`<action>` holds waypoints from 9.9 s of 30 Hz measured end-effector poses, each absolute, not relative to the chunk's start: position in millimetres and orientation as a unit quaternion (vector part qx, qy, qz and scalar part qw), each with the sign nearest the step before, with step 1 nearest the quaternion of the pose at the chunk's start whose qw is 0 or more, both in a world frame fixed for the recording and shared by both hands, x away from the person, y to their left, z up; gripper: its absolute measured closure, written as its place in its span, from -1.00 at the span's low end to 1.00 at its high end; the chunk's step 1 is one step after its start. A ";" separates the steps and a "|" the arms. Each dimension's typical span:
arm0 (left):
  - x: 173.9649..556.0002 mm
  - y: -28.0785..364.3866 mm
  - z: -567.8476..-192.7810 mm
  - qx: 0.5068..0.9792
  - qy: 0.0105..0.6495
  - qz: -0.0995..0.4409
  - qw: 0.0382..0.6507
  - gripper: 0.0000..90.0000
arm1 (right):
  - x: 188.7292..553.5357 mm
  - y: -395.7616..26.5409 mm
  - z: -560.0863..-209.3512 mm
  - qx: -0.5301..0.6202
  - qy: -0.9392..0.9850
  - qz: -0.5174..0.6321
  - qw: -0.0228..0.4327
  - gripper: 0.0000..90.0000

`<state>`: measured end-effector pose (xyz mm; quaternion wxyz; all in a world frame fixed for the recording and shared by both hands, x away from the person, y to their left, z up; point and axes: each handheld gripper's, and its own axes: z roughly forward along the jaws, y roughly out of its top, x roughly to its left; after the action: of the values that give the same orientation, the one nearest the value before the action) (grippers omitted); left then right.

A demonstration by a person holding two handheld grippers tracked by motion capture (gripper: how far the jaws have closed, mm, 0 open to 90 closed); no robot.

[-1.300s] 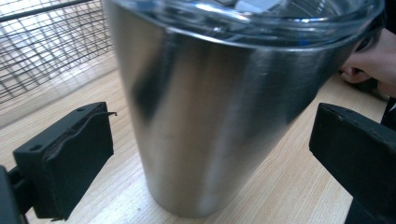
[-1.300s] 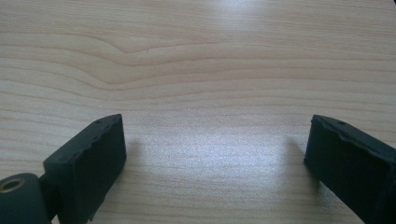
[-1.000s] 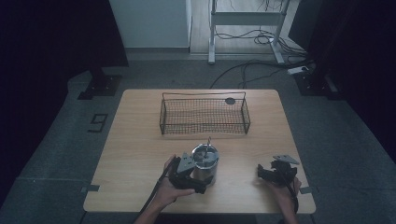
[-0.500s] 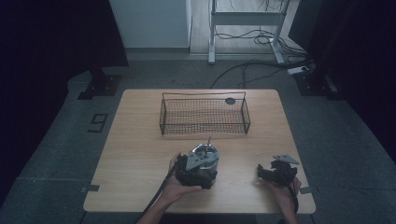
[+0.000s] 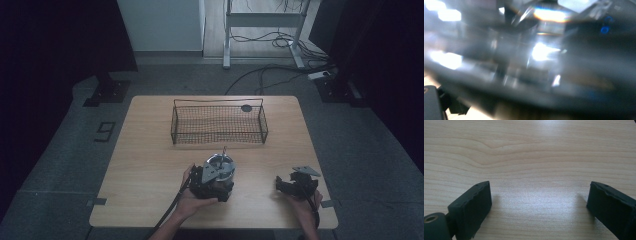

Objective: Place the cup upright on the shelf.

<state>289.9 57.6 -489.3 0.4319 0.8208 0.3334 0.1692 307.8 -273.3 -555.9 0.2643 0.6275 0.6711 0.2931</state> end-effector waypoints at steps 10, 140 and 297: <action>290.2 60.4 -489.6 0.824 0.319 0.165 0.438 -0.91 | 307.9 -273.3 -555.9 0.628 0.671 0.293 0.264 -0.87; 373.3 152.2 -402.6 0.761 0.397 0.206 0.470 -0.90 | 307.7 -273.3 -555.8 0.629 0.669 0.294 0.264 -0.86; 526.6 119.2 -470.8 0.783 0.454 0.200 0.375 -0.91 | 307.3 -274.7 -556.0 0.630 0.667 0.294 0.269 -0.84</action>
<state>526.6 119.2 -470.8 0.3751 0.7832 0.4541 0.1996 307.3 -274.7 -556.0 0.2687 0.6298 0.6670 0.2936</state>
